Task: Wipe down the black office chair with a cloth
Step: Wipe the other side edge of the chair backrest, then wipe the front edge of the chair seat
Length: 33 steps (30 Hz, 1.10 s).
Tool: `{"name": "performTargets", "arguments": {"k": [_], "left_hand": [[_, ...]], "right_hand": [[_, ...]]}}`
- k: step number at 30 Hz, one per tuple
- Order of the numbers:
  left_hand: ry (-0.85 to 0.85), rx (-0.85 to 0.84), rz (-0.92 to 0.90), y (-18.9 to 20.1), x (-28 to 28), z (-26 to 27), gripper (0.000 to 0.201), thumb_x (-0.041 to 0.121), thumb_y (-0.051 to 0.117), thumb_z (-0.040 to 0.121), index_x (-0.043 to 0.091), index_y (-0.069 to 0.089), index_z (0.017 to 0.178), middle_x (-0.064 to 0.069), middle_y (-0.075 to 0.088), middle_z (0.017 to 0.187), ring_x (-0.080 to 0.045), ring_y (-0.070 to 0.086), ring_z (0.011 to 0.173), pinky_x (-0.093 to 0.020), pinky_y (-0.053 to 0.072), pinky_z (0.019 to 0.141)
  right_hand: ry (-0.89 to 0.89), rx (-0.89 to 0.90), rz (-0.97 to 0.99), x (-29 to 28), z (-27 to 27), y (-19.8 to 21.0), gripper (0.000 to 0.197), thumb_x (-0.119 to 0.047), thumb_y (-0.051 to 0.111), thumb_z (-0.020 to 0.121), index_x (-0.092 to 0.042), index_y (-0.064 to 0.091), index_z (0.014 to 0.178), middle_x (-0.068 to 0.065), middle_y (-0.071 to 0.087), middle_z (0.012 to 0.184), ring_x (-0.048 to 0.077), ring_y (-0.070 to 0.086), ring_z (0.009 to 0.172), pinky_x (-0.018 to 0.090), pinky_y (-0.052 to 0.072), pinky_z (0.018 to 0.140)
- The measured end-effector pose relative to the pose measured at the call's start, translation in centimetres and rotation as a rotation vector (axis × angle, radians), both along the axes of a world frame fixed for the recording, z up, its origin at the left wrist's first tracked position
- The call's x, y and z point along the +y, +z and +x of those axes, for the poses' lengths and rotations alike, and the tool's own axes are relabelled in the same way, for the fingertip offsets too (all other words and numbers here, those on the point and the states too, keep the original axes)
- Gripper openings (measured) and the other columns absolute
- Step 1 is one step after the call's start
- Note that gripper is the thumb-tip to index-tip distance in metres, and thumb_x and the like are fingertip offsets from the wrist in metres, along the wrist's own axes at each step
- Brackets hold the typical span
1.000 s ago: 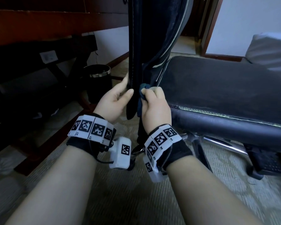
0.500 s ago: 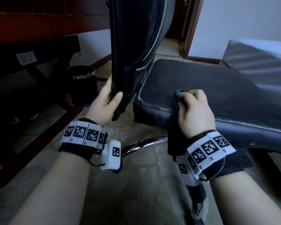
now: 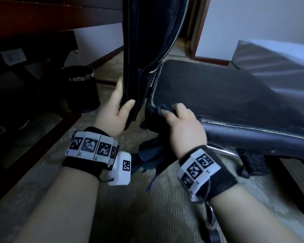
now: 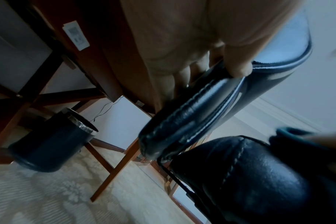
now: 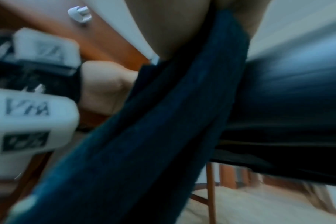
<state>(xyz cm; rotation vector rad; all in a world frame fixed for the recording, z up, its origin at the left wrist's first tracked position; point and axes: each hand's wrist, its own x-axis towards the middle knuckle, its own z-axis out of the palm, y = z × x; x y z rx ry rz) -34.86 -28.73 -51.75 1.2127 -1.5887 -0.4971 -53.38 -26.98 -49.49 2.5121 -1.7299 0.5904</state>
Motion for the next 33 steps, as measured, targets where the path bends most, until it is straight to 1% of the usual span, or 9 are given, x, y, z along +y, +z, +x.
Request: {"name": "performTargets", "arguments": {"k": [4,7,11,18,23,26,28,30,33], "left_hand": [[0.019,0.017,0.011,-0.2,-0.2,0.3,0.069,0.037,0.041,0.089,0.028,0.009,0.149,0.009,0.029,0.150,-0.006,0.030,0.137,-0.039,0.027,0.114],[0.019,0.036,0.021,-0.2,-0.1,0.2,0.067,0.036,0.042,0.090,0.028,0.010,0.149,0.008,0.031,0.150,-0.004,0.030,0.137,-0.038,0.026,0.115],[0.041,0.033,0.007,-0.1,0.2,-0.1,0.064,0.032,0.042,0.094,0.030,0.011,0.149,0.009,0.032,0.150,-0.003,0.030,0.137,-0.037,0.025,0.115],[0.331,-0.118,0.039,1.8,1.2,-2.5,0.065,0.015,0.047,0.095,0.018,0.011,0.149,-0.008,0.025,0.150,-0.021,0.034,0.133,-0.021,0.025,0.099],[0.652,-0.352,-0.384,2.6,3.2,-7.6,0.061,0.024,0.062,0.073,0.006,0.039,0.126,-0.023,0.041,0.128,-0.038,0.044,0.114,-0.038,0.034,0.095],[0.443,-0.492,-0.360,1.4,3.2,-10.6,0.064,0.023,0.059,0.075,0.010,0.040,0.134,-0.017,0.042,0.135,-0.037,0.042,0.122,-0.046,0.033,0.101],[0.262,-0.562,-0.224,-1.0,2.4,-11.2,0.067,0.020,0.060,0.082,0.014,0.032,0.143,-0.009,0.034,0.146,-0.029,0.028,0.136,-0.040,0.018,0.113],[0.190,-0.639,-0.201,-3.1,1.3,-10.9,0.063,0.027,0.053,0.087,0.013,0.030,0.144,-0.006,0.030,0.150,-0.024,0.018,0.140,-0.035,0.004,0.115],[0.183,-0.674,-0.205,-4.3,0.2,-11.0,0.060,0.035,0.038,0.086,0.010,0.034,0.140,-0.008,0.036,0.146,-0.023,0.016,0.137,-0.039,0.002,0.115]], "right_hand": [[-0.109,-0.123,0.053,0.2,-2.8,0.4,0.022,-0.018,0.041,0.096,-0.021,0.052,0.114,0.008,0.043,0.110,0.027,0.042,0.107,0.032,0.034,0.078],[-0.111,-0.192,-0.034,-0.5,-2.4,0.4,0.025,-0.026,0.044,0.094,-0.020,0.054,0.116,-0.003,0.038,0.092,0.023,0.046,0.103,0.023,0.030,0.071],[0.048,-0.132,-0.151,-0.4,0.4,-0.3,0.029,-0.014,0.051,0.091,-0.018,0.057,0.119,0.006,0.050,0.111,0.027,0.049,0.102,0.029,0.038,0.072],[-0.168,-0.074,-0.083,0.5,-6.3,-0.2,0.023,-0.022,0.049,0.092,-0.021,0.058,0.114,0.009,0.044,0.106,0.031,0.051,0.094,0.029,0.029,0.064],[-0.066,-0.212,-0.186,0.5,-4.7,0.1,0.023,-0.014,0.055,0.086,-0.018,0.062,0.108,0.010,0.051,0.104,0.030,0.055,0.086,0.026,0.031,0.062],[-0.055,-0.201,-0.166,0.3,-4.0,-0.4,0.022,-0.019,0.054,0.089,-0.017,0.061,0.109,0.009,0.050,0.107,0.030,0.054,0.090,0.027,0.031,0.063],[-0.090,-0.170,-0.144,0.3,-5.3,-0.7,0.022,-0.020,0.050,0.091,-0.017,0.060,0.111,0.011,0.048,0.107,0.031,0.053,0.091,0.030,0.034,0.062],[-0.155,-0.153,-0.157,0.4,-7.5,-0.5,0.022,-0.020,0.049,0.092,-0.018,0.060,0.111,0.011,0.047,0.106,0.032,0.054,0.090,0.033,0.036,0.062],[-0.311,-0.162,-0.116,0.4,-10.7,0.0,0.023,-0.019,0.047,0.092,-0.020,0.058,0.112,0.011,0.043,0.107,0.033,0.052,0.090,0.031,0.029,0.063]]}}
